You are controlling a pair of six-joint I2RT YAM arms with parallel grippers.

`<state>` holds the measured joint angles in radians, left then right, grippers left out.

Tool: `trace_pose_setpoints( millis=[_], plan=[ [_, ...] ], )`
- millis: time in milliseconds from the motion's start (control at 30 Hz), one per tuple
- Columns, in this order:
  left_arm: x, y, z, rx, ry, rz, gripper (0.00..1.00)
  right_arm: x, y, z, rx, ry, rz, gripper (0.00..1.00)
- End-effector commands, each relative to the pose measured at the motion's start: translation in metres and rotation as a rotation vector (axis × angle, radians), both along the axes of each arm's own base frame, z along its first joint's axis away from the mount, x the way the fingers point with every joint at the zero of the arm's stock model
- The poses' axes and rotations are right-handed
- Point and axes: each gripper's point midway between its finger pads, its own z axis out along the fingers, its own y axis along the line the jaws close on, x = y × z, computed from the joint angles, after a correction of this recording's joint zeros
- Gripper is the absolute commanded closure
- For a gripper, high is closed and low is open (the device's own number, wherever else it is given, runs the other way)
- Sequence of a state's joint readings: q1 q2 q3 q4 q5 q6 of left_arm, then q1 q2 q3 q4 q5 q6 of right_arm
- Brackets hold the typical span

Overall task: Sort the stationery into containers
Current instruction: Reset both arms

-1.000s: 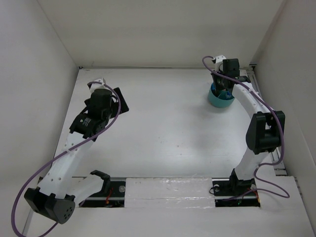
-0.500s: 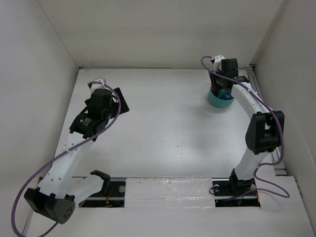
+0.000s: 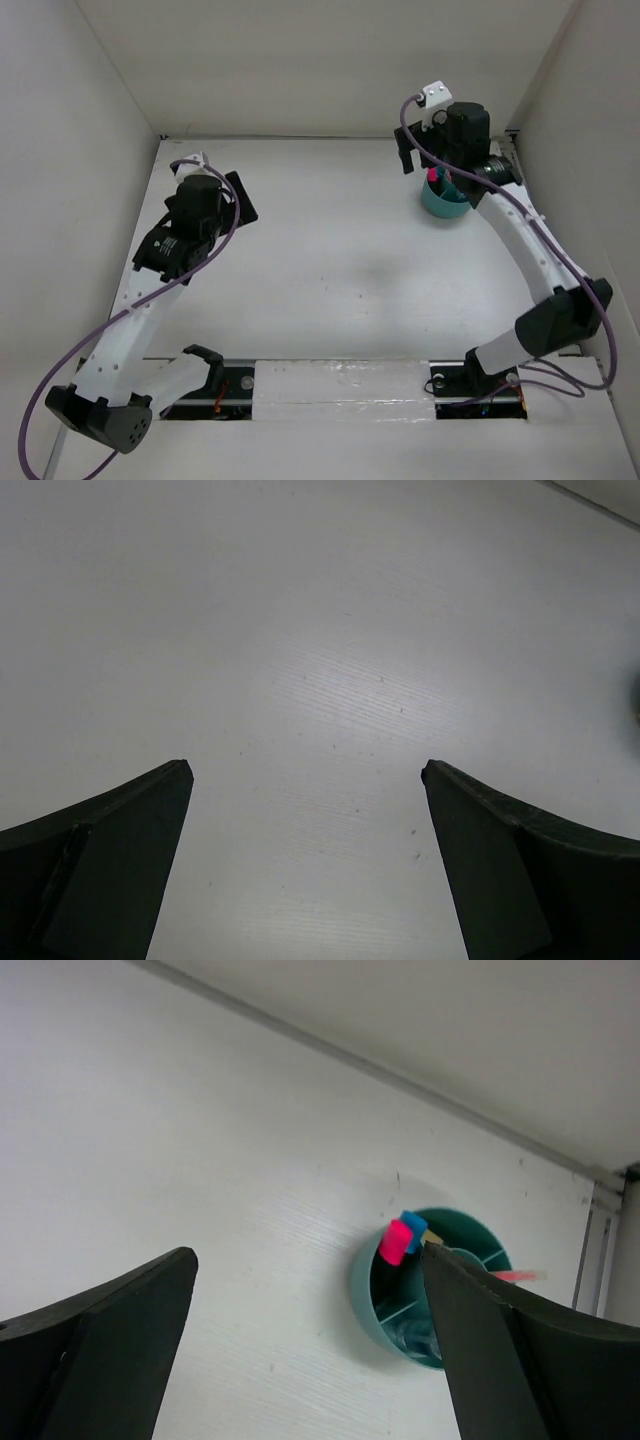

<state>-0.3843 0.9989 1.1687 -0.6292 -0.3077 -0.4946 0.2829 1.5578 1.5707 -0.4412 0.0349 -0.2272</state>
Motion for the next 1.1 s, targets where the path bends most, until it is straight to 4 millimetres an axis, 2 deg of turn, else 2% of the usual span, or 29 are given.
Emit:
trace_pose_setpoints(
  millis=[0,33,67,100,133,167,200,233,300,333,367,433,467,500,533,567,600,633,667,733,767,833,967,1067],
  plan=[
    [-0.006,0.016,0.039,0.009,-0.082,0.056,0.0,-0.039,0.003,0.075,0.072,-0.163,-0.009,0.0],
    [-0.009,0.022,0.056,0.008,-0.12,0.081,0.0,-0.047,0.001,0.08,0.07,-0.173,-0.016,0.0],
    [-0.013,0.025,0.06,0.015,-0.117,0.09,0.0,-0.059,0.007,0.08,0.082,-0.166,-0.007,0.0],
    [-0.015,0.029,0.067,0.019,-0.127,0.102,0.0,-0.078,0.005,0.095,0.118,-0.193,-0.017,0.0],
    [-0.017,0.035,0.074,0.039,-0.139,0.12,0.0,-0.088,0.003,0.097,0.123,-0.198,-0.031,0.0],
    [-0.019,0.038,0.088,0.034,-0.166,0.133,0.0,-0.1,0.011,0.1,0.13,-0.21,-0.004,0.0],
    [-0.023,0.042,0.095,0.031,-0.185,0.145,0.0,-0.108,0.011,0.091,0.138,-0.196,-0.008,0.0],
    [-0.023,0.044,0.096,0.035,-0.187,0.153,0.0,-0.125,0.006,0.103,0.165,-0.232,-0.008,0.0],
    [-0.032,0.047,0.11,0.016,-0.227,0.155,0.0,-0.14,0.004,0.093,0.17,-0.209,0.0,0.0],
    [-0.036,0.049,0.114,0.008,-0.242,0.156,0.0,-0.154,-0.004,0.094,0.188,-0.205,-0.019,0.0],
    [-0.042,0.051,0.12,-0.011,-0.265,0.161,0.0,-0.163,-0.005,0.097,0.201,-0.205,-0.011,0.0],
    [-0.046,0.053,0.123,-0.029,-0.302,0.163,0.0,-0.177,-0.007,0.086,0.207,-0.186,-0.004,0.0],
    [-0.049,0.054,0.123,-0.037,-0.318,0.164,0.0,-0.192,-0.011,0.09,0.217,-0.2,0.012,0.0],
    [-0.056,0.056,0.117,-0.045,-0.335,0.165,0.0,-0.199,-0.012,0.089,0.22,-0.202,0.021,0.0],
    [-0.056,0.056,0.12,-0.075,-0.37,0.172,0.0,-0.207,-0.011,0.089,0.224,-0.202,0.041,0.0],
    [-0.057,0.057,0.117,-0.083,-0.385,0.172,0.0,-0.218,-0.018,0.088,0.229,-0.21,0.041,0.0],
    [-0.065,0.057,0.118,-0.118,-0.419,0.171,0.0,-0.223,-0.021,0.09,0.234,-0.219,0.042,0.0],
    [-0.063,0.053,0.103,-0.132,-0.404,0.162,0.0,-0.225,-0.025,0.088,0.22,-0.228,0.033,0.0],
    [-0.062,0.051,0.104,-0.147,-0.423,0.15,0.0,-0.232,-0.032,0.087,0.217,-0.235,0.019,0.0],
    [-0.065,0.047,0.095,-0.171,-0.429,0.134,0.0,-0.238,-0.043,0.087,0.208,-0.252,-0.026,0.0],
    [-0.065,0.047,0.094,-0.177,-0.442,0.134,0.0,-0.242,-0.039,0.087,0.225,-0.251,-0.007,0.0],
    [-0.067,0.048,0.085,-0.179,-0.447,0.134,0.0,-0.251,-0.045,0.094,0.245,-0.283,-0.007,0.0],
    [-0.069,0.054,0.073,-0.165,-0.44,0.158,0.0,-0.253,-0.047,0.089,0.244,-0.282,-0.007,0.0],
    [-0.069,0.056,0.073,-0.161,-0.442,0.168,0.0,-0.25,-0.046,0.086,0.242,-0.27,-0.02,0.0]
  ],
)
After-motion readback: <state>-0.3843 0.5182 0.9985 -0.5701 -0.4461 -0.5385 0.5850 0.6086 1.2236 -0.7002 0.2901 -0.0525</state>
